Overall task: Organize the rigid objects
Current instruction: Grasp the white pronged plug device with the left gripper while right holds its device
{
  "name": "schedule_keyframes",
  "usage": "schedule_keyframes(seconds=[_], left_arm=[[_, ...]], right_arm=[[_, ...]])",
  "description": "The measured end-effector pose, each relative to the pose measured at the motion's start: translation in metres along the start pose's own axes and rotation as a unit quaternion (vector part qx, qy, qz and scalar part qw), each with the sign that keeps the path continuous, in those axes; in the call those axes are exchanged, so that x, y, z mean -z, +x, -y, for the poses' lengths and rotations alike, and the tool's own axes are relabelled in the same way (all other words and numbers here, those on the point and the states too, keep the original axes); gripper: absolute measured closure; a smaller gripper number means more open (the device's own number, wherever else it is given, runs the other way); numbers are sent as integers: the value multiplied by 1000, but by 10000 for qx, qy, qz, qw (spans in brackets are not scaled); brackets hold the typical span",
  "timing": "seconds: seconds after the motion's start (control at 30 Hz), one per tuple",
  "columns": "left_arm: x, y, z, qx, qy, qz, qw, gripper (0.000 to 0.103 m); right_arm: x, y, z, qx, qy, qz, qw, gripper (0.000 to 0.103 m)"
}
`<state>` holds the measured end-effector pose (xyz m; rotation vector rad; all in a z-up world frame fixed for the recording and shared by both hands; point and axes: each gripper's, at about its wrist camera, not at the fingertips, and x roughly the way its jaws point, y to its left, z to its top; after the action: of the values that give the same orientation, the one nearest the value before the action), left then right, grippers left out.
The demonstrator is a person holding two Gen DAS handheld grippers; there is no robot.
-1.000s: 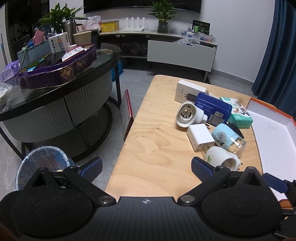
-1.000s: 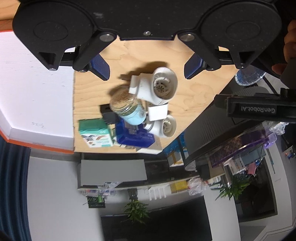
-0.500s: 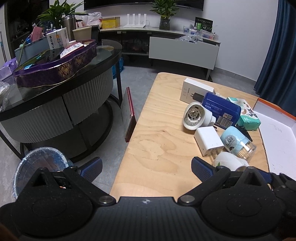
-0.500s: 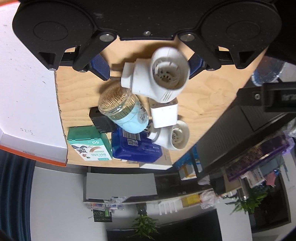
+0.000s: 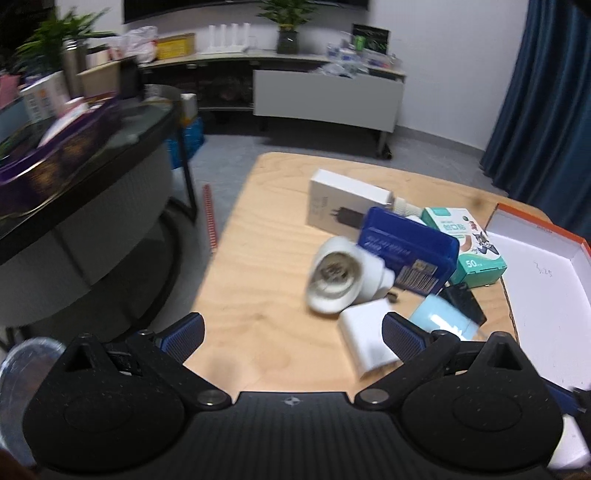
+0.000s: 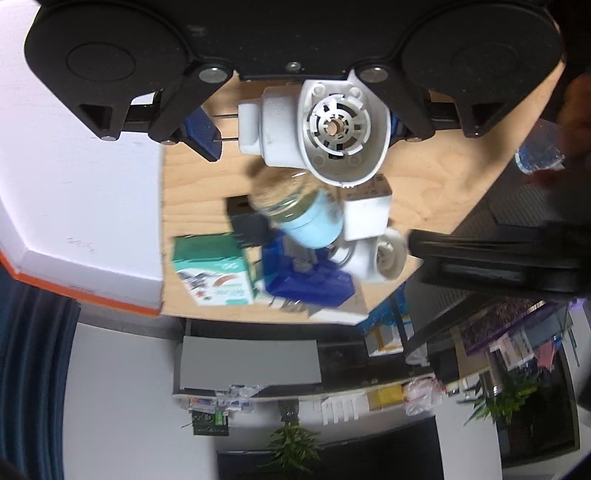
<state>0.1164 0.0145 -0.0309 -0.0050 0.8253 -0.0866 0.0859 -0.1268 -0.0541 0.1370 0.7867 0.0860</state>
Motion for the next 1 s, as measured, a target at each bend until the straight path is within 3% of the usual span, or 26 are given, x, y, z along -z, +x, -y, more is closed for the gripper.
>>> schedule_keyframes(seconds=[0.27,0.37,0.43,0.47,0.57,0.7,0.8,0.83,1.0], left_arm=[[-21,55,16,194,450,-327,9983,0],[-20,72,16,406,552,-543,9962,6],[-18,76,17,373,712,-394,9960,7],[-18,76,17,367,710,-336,9962,8],[-21,73,15,396,716,-177,9965,31],[-23,68,18,418,657,-162,9968,32],[-22,52,18,405,547,1,9977,32],[-23,46,18,370,499,49,9981,38],[-22,20,21,324,482,209,9981,38]], right_arm=[[-7,-27,30,18,279,192,9994,4],[-11,-28,38,70,328,231,9992,4],[-12,-29,44,108,357,251,9990,4],[-12,-29,47,105,377,263,9989,4],[-14,-29,52,131,442,301,9985,4],[-17,-32,58,116,473,401,9980,4],[-19,-36,61,128,471,478,9977,4],[-20,-38,62,141,496,496,9974,4],[-24,-49,69,123,587,664,9960,4]])
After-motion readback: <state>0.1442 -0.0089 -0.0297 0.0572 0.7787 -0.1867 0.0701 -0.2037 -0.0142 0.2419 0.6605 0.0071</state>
